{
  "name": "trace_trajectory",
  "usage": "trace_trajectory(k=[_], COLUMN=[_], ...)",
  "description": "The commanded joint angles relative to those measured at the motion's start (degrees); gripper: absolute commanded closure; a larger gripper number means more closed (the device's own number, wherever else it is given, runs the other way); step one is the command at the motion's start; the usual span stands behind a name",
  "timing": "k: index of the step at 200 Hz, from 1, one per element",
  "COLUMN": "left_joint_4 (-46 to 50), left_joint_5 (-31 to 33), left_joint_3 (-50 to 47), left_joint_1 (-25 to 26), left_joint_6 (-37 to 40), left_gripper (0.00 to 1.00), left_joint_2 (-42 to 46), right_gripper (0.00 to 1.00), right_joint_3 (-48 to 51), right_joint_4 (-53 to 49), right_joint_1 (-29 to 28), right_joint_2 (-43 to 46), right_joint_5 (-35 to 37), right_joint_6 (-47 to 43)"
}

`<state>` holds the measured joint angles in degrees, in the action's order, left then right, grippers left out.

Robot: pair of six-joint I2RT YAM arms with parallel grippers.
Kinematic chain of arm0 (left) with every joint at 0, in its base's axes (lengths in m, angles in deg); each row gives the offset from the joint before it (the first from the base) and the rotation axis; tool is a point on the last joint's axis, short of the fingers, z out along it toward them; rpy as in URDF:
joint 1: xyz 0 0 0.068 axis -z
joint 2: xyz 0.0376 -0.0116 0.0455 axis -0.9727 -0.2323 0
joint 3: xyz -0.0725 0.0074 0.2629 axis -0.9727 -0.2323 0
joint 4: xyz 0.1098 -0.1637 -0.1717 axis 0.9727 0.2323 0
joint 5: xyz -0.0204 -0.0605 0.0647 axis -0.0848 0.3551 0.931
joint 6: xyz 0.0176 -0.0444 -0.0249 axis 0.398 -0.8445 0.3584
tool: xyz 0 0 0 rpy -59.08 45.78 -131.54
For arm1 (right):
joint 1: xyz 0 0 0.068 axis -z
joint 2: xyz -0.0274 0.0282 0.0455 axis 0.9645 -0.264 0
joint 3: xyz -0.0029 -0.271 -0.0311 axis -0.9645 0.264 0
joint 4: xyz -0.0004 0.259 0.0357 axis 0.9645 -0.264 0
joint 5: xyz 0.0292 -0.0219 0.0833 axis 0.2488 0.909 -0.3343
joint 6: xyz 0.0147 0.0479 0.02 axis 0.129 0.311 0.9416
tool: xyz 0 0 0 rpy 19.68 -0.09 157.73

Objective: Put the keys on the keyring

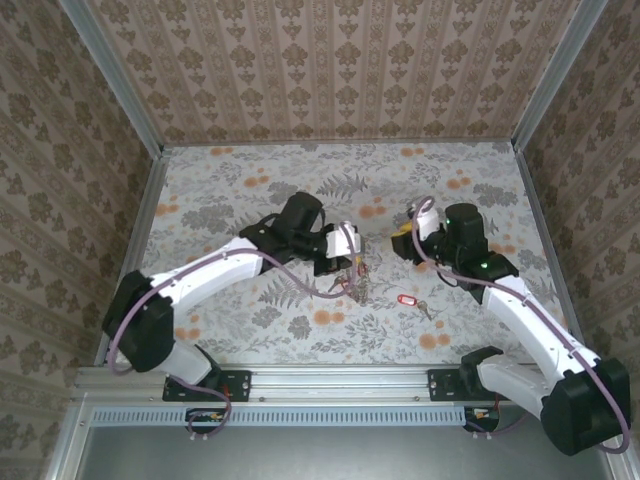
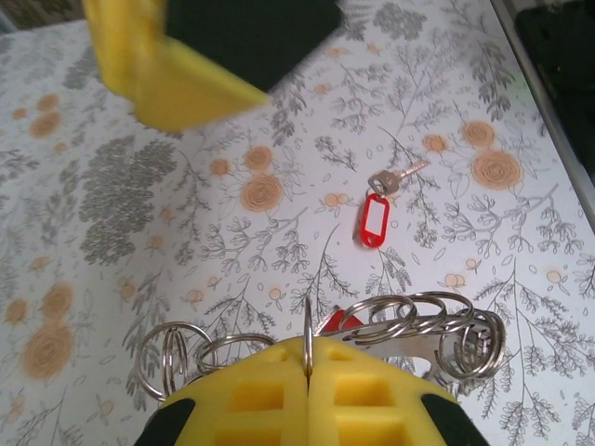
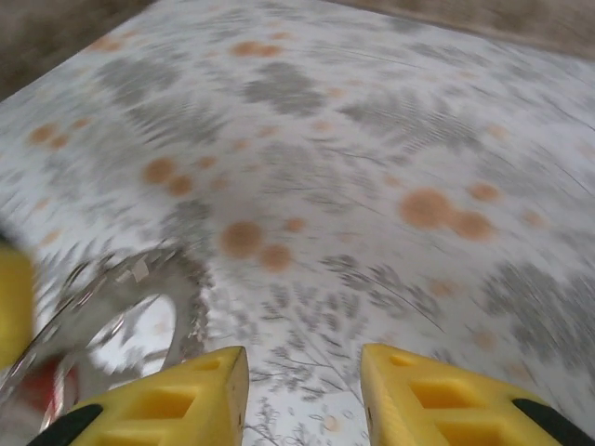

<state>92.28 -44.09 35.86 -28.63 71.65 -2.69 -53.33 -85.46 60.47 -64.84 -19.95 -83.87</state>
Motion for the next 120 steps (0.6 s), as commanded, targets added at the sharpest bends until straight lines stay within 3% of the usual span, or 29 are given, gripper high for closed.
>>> trace_trajectory(k=[1, 44, 94, 120], left_joint_4=[7.99, 18.67, 24.15, 27.71], left_joint_5=[2.03, 6.03, 8.59, 9.74], left_joint_3=[5.90, 20.85, 32.42, 37.25], left_joint_1=[2.32, 6.05, 8.87, 9.83], left_joint_6=[4.89, 8.88, 10.21, 10.96], left_gripper=[1.00, 1.00, 1.00, 0.99], left_joint_2=[-5.56, -20.58, -30.63, -35.15], right_gripper=[0.62, 0.62, 0.61, 0.60], right_joint_3=[1.13, 3.84, 3.26, 3.01], right_joint_4=[-4.29, -7.67, -11.75, -10.57], right_joint_1=[3.15, 9.12, 14.37, 16.32], right_joint_2=[1.19, 0.45, -4.80, -8.51], right_joint_5=[10.67, 7.41, 4.16, -1.94], right_joint_6=[16.09, 26.10, 29.02, 28.25])
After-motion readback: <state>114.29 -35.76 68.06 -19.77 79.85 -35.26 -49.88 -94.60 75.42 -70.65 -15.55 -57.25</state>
